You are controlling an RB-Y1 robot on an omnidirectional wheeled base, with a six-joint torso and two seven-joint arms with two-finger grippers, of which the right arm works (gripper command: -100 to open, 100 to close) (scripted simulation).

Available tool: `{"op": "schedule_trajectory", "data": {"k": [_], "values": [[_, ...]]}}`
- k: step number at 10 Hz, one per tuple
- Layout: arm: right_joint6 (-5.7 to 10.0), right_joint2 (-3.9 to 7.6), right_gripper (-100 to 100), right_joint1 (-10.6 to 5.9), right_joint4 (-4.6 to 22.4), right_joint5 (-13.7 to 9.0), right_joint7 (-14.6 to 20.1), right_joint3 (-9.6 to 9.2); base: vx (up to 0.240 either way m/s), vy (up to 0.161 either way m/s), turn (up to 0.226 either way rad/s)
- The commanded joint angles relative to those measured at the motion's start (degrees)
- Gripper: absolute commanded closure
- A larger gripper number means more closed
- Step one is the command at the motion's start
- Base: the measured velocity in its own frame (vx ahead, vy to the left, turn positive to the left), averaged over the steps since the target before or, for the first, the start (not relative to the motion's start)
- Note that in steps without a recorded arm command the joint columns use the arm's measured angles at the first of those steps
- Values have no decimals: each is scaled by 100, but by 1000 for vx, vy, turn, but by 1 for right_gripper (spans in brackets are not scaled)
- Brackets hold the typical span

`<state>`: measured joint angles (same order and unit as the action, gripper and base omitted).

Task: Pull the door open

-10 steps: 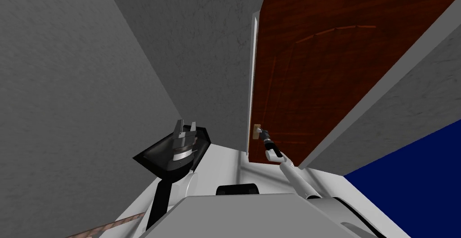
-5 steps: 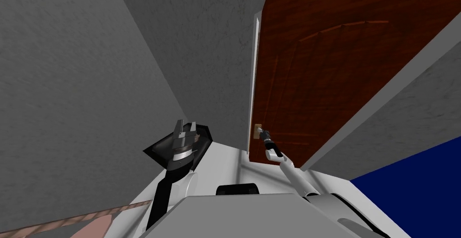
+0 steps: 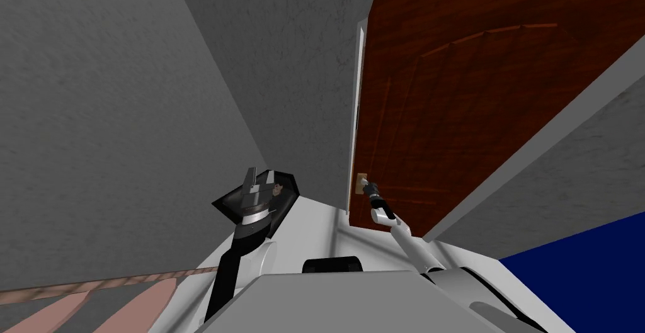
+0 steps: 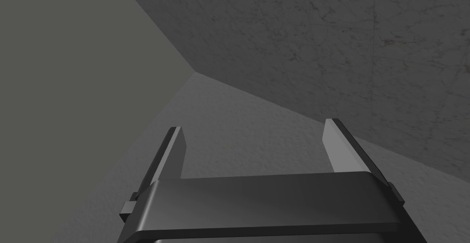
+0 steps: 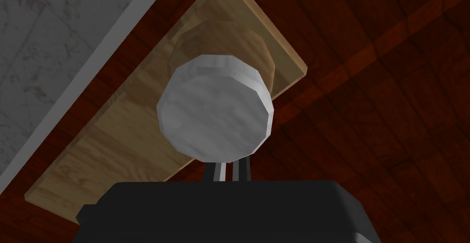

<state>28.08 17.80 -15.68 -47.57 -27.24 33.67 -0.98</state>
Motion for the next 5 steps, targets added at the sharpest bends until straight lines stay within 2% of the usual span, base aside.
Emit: {"op": "schedule_trajectory", "data": {"k": [1, 2, 3, 5], "values": [[46, -35, 100, -78, -91, -257, 286, -111, -72, -40, 135], [46, -35, 100, -78, -91, -257, 365, -111, -67, -31, 69], [-1, -47, -100, 2, -42, -378, 462, -70, -72, -34, -16], [-44, -166, -100, 14, -148, -610, 734, -94, -112, -36, -24]]}}
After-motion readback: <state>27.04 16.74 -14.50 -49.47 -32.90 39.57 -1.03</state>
